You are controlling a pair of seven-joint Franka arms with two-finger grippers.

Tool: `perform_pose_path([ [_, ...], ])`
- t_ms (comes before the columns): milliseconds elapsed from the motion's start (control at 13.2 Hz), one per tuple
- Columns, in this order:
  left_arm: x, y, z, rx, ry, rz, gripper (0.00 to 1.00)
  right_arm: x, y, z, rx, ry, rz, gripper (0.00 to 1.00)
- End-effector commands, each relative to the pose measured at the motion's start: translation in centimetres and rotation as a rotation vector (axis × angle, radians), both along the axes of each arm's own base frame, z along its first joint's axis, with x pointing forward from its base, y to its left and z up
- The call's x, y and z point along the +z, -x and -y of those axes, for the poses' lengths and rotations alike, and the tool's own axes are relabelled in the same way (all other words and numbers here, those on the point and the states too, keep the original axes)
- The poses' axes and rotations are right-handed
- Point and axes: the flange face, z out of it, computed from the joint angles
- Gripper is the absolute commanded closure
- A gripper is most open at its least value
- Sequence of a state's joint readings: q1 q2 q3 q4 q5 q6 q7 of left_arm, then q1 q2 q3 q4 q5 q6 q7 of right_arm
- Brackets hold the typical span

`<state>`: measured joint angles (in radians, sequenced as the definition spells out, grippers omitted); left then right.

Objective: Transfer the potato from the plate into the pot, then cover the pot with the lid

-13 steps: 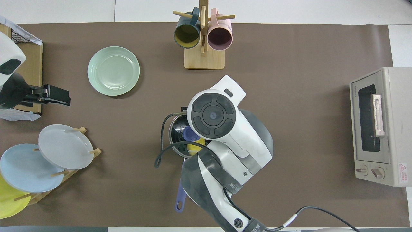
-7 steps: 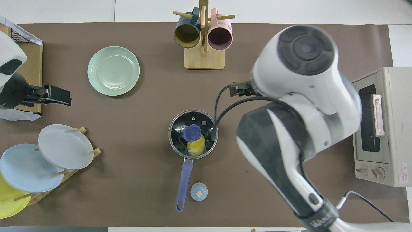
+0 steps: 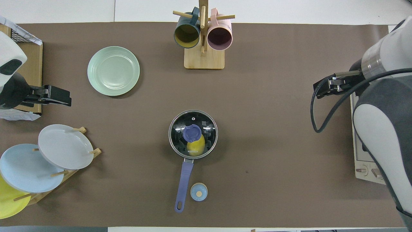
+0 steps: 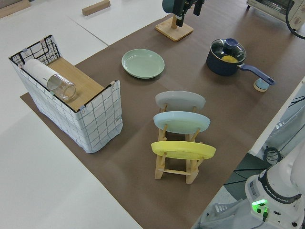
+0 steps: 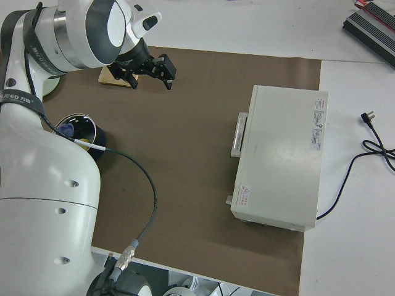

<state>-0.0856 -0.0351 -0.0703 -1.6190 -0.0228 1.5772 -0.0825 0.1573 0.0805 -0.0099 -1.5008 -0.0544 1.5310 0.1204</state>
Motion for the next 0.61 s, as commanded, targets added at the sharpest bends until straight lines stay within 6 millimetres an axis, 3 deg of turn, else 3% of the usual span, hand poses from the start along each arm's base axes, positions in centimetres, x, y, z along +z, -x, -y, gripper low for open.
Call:
perform_pose_path([
  [0,0.0,0.7,-0.5,0.008,0.005,0.001,0.00,0.4,1.6,1.2,-0.003,-0.013,-0.006,0.00],
  [227,0.1,0.6,-0.7,0.014,0.005,0.003,0.00,0.9,3.7,2.9,-0.029,0.004,-0.011,0.00],
  [379,0.0,0.6,-0.9,0.017,0.004,-0.002,0.00,0.4,3.6,4.7,-0.019,-0.006,-0.003,0.00],
  [531,0.1,0.6,-0.9,0.017,0.003,0.002,0.00,0.3,3.3,5.1,0.004,-0.007,0.003,0.00],
])
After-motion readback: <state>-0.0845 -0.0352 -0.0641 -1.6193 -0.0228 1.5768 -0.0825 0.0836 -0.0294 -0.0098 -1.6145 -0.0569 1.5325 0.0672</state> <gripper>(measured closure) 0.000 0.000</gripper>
